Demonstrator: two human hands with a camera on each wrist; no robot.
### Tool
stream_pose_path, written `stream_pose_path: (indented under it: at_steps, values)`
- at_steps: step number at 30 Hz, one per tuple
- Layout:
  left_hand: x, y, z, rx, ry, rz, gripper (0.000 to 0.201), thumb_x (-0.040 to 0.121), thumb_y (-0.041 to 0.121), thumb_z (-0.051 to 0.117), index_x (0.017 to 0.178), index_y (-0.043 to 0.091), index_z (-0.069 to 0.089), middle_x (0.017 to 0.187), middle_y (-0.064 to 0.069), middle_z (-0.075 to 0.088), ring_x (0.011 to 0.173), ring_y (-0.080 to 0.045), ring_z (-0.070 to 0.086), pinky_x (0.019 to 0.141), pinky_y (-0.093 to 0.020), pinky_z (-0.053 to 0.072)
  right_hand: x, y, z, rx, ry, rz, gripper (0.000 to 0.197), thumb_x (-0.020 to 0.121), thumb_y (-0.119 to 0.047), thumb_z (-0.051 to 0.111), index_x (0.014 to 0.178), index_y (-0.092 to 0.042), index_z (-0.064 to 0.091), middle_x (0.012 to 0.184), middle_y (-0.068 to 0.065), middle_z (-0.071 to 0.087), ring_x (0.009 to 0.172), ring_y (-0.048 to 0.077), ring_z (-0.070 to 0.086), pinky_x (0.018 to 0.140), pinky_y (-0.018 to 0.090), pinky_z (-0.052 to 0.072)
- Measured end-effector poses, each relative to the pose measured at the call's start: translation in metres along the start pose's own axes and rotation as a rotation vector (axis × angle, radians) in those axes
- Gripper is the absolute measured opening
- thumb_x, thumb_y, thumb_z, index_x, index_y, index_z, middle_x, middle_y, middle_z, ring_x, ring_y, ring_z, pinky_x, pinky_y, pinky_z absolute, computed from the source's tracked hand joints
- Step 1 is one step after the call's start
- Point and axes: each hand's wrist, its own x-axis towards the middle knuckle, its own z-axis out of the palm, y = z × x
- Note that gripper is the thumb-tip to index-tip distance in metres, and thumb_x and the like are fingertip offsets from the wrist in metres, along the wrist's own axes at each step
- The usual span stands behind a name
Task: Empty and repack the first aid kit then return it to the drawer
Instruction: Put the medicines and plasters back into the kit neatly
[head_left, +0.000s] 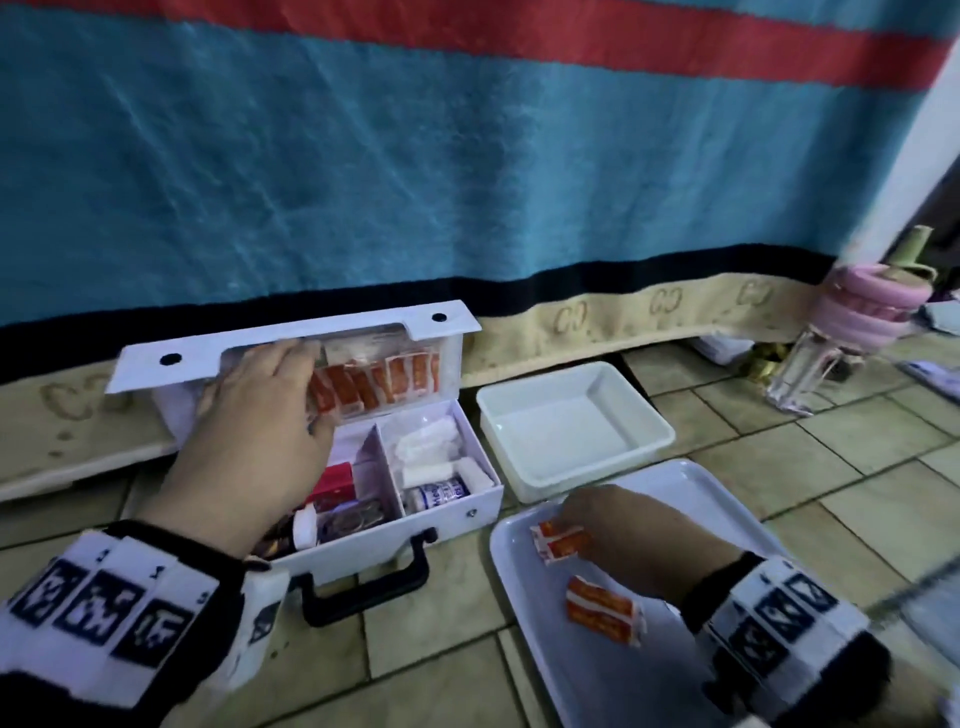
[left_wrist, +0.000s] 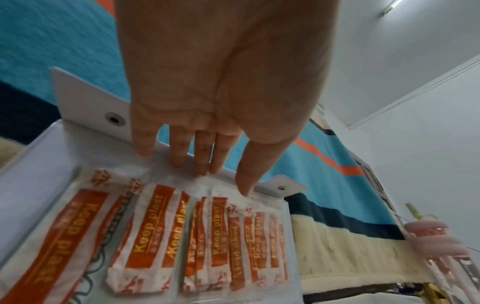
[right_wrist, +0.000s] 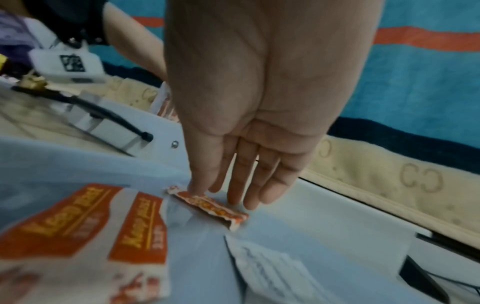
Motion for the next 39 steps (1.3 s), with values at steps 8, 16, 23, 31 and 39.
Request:
stream_pose_path:
  at_steps: [8, 16, 23, 31, 39]
  values:
    - [0.019, -0.012, 0.004, 0.058, -0.042, -0.001, 0.054, 0.088, 0.021, 0.06, 0.14, 0.018, 0.043, 0.132, -0.007, 0.041, 0.128, -0.029, 0.029, 0.106, -0.046, 0.034, 0.012, -0.015, 0.003, -0.049, -0.09, 0.044, 0.035, 0.084, -0.027, 0.058, 0.118, -0.018, 0.052, 0.123, 0.006, 0.052, 0.118, 0.026, 0.047, 0.096, 0.038, 0.038]
    - [0.019, -0.016, 0.001, -0.02, -0.055, 0.016, 0.043, 0.086, 0.008, 0.059, 0.127, 0.021, 0.053, 0.132, 0.001, 0.045, 0.127, -0.026, 0.033, 0.106, -0.048, 0.035, 0.014, -0.015, -0.007, 0.032, -0.163, 0.034, 0.03, 0.079, -0.026, 0.063, 0.102, -0.007, 0.062, 0.109, 0.014, 0.06, 0.102, 0.028, 0.06, 0.073, 0.025, 0.04]
    - [0.02, -0.017, 0.0, -0.063, -0.082, -0.003, 0.05, 0.087, 0.014, 0.06, 0.133, 0.025, 0.045, 0.14, 0.001, 0.041, 0.131, -0.024, 0.033, 0.106, -0.048, 0.035, 0.014, -0.013, -0.041, 0.246, -0.075, 0.001, 0.017, 0.088, -0.016, 0.048, 0.076, -0.025, 0.04, 0.082, -0.001, 0.053, 0.081, 0.022, 0.051, 0.066, 0.026, 0.039]
    - [0.012, -0.019, 0.001, -0.05, -0.05, 0.033, 0.055, 0.089, 0.019, 0.057, 0.14, 0.029, 0.037, 0.145, 0.006, 0.032, 0.135, -0.017, 0.024, 0.108, -0.049, 0.032, 0.027, -0.056, -0.085, 0.913, -0.172, -0.076, 0.047, 0.092, -0.052, 0.042, 0.123, -0.02, 0.057, 0.111, -0.011, 0.06, 0.106, 0.008, 0.054, 0.085, 0.018, 0.039]
    - [0.009, -0.015, 0.001, -0.026, -0.111, 0.055, 0.047, 0.095, 0.014, 0.045, 0.14, 0.024, 0.035, 0.158, 0.006, 0.007, 0.146, -0.015, 0.004, 0.115, -0.042, 0.021, 0.082, -0.086, -0.087, 0.968, 0.043, -0.226, 0.027, 0.088, 0.001, 0.057, 0.074, -0.02, 0.065, 0.077, 0.006, 0.064, 0.073, 0.017, 0.057, 0.074, 0.037, 0.05]
